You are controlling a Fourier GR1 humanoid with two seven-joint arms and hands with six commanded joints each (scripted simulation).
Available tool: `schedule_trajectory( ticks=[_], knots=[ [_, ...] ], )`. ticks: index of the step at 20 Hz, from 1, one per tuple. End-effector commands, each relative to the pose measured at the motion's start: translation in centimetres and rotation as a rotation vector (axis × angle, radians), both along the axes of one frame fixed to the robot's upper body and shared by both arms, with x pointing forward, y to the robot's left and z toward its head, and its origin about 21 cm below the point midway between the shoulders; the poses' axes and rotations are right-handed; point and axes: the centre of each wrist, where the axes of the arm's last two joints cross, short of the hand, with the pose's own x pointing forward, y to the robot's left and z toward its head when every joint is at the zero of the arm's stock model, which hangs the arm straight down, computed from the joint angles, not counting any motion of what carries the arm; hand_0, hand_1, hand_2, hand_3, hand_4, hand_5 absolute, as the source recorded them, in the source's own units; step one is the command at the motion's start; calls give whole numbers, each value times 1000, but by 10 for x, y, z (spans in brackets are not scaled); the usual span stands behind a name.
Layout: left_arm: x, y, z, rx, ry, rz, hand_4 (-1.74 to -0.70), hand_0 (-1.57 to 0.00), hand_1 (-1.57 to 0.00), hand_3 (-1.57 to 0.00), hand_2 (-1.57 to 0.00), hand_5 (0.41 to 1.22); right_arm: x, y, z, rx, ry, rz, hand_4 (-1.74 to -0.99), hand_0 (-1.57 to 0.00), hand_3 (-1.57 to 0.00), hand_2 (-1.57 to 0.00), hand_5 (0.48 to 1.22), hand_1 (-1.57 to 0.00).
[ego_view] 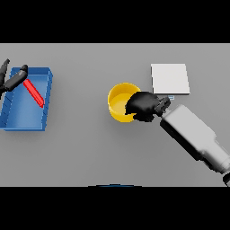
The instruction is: Pick up the red beaker and tilt it to pour out 1 green nut into yellow bowl. Pick up the yellow bowl and place it on the metallic measuring scale.
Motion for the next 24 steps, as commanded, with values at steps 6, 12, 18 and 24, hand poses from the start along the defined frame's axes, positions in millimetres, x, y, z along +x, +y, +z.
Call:
schedule_trajectory(
  ticks=[6,12,18,24],
  knots=[
    [-3,1,0,5,1,1,-722,1,1,1,1,688,-2,-14,37,49,-43,-56,-1738,-1563,-1208,-1432,1219,-1563],
    [-2,0,4,11,-6,-3,-720,1,1,1,1,688,7,-21,55,53,-118,-131,-1740,-1561,-1161,-1524,1220,-1569],
    [-4,0,6,11,-3,8,-730,1,1,1,1,719,26,-51,58,69,-183,-223,-1741,-1568,-1153,-1537,1221,-1570],
    [-7,-1,9,4,5,17,-739,1,1,1,1,734,47,-84,49,61,-214,-329,-1741,-1570,-1146,-1546,1221,-1571]
  ],
)
